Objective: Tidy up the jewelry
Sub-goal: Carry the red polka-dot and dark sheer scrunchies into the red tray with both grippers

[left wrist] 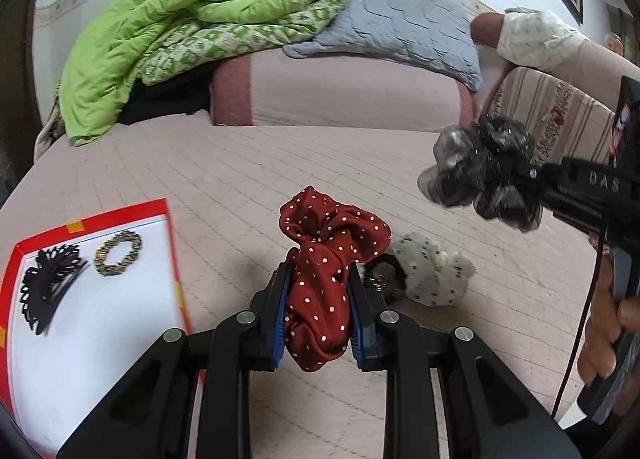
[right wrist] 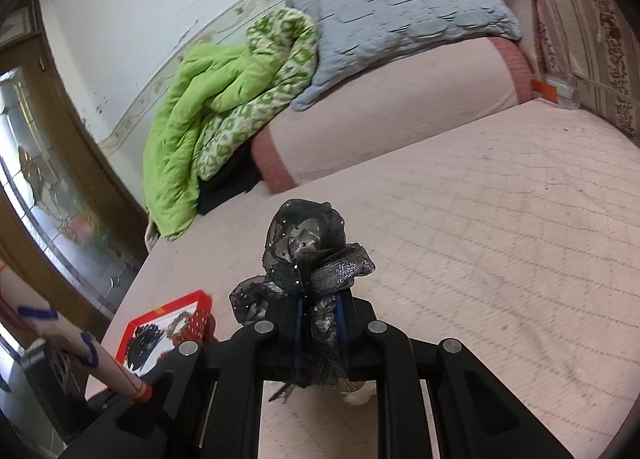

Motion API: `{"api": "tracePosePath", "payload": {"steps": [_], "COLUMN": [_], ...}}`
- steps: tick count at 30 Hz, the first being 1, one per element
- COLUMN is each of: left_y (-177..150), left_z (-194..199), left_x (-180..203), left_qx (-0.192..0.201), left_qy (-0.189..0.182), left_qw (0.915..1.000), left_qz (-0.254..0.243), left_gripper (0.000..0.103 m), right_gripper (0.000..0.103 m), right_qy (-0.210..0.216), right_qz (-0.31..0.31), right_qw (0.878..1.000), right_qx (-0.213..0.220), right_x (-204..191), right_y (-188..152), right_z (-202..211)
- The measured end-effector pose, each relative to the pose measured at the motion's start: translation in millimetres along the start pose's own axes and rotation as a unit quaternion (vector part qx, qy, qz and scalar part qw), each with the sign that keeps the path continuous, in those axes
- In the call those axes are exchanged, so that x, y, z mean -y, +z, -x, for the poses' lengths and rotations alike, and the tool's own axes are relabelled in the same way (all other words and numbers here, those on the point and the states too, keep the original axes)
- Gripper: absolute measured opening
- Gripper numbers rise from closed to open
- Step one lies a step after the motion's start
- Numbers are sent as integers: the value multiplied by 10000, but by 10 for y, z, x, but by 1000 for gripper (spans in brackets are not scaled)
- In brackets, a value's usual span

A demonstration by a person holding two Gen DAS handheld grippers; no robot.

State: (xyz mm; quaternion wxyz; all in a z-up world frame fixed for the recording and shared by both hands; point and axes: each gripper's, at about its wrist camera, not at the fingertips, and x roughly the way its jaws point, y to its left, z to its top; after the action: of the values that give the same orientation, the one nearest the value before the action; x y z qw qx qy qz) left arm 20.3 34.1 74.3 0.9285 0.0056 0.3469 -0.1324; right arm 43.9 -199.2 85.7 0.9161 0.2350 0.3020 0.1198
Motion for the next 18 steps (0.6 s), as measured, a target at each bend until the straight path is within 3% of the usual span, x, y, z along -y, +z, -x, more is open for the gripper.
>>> {"api": "tracePosePath", "payload": {"steps": [18], "left_y": [18], "left_z": [226], "left_x": [-634], "left_qx": [149], "left_qy": [444], "left_qw": [9983], "left_qz": [352], "left_gripper": [24], "right_gripper": [15], "right_qy": [341], "right_qz": [313], "right_qw": [9986], "right_qx": [-266], "right_x": [-590], "right_y": [-143], "right_z": [-393]}}
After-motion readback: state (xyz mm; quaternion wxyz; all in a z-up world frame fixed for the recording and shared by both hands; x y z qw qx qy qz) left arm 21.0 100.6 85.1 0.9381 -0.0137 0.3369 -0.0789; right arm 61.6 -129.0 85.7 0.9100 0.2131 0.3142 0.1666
